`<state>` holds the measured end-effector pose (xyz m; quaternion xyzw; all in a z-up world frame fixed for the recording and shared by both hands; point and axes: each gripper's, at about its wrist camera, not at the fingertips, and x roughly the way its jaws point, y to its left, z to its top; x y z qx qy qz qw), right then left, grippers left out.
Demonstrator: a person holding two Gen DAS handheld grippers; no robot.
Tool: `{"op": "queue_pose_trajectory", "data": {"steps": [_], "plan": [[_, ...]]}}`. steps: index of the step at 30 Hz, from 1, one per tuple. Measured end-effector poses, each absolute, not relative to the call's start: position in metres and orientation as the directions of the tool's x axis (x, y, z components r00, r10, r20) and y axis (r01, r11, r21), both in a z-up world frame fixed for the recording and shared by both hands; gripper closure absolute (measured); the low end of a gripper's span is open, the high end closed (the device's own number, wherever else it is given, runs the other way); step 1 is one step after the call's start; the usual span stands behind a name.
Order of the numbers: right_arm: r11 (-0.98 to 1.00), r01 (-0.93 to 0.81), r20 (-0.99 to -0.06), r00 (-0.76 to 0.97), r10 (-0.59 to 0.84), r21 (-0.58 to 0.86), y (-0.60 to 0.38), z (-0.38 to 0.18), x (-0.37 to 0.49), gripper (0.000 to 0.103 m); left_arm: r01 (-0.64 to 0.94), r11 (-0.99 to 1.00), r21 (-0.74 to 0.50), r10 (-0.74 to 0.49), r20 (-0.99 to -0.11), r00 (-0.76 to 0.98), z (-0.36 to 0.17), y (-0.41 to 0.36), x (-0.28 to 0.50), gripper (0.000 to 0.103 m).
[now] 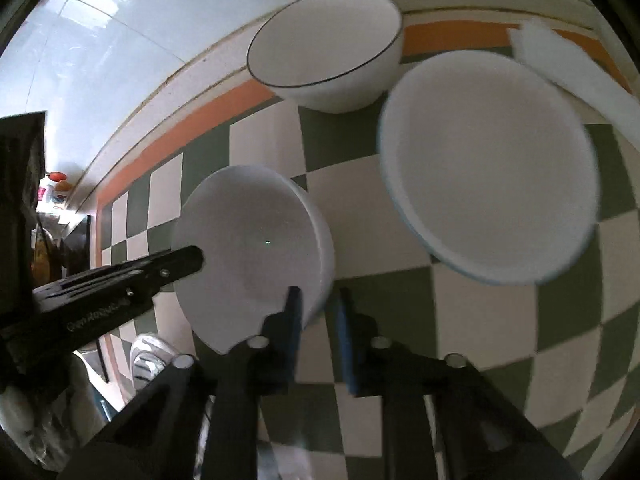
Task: Organize plates and bowls
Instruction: 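Move both grippers to the plain white bowl and close on its rim, then lift the plain white bowl with both grippers toward the plate stack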
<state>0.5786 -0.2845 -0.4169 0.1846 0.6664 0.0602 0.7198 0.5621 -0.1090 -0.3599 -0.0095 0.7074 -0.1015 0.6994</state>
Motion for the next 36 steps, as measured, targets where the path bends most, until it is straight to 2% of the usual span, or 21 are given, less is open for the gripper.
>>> {"op": "queue_pose_trajectory", "data": {"steps": [6,17,26,36], "plan": [[0.925,0.177,-0.941,0.116,0.319,0.335,-0.285,-0.416,0.58,0.089,0.162,0.974,-0.161,-0.163,-0.987,-0.002,-0.346,-0.113,0.543,0.093],[0.933,0.138,-0.939,0.144,0.313,0.333,-0.308,-0.36,0.526,0.089,0.21,0.957,-0.203,-0.208,-0.978,0.005,-0.308,-0.143,0.471,0.093],[0.918,0.221,-0.942,0.141,0.303,0.329,-0.353,-0.353,0.454,0.089,0.283,0.936,-0.208,-0.197,-0.978,-0.07,-0.324,-0.176,0.427,0.093],[0.905,0.284,-0.949,0.098,0.301,0.316,-0.379,-0.384,0.424,0.089,0.33,0.928,-0.176,-0.145,-0.983,-0.115,-0.348,-0.204,0.403,0.092]]}}
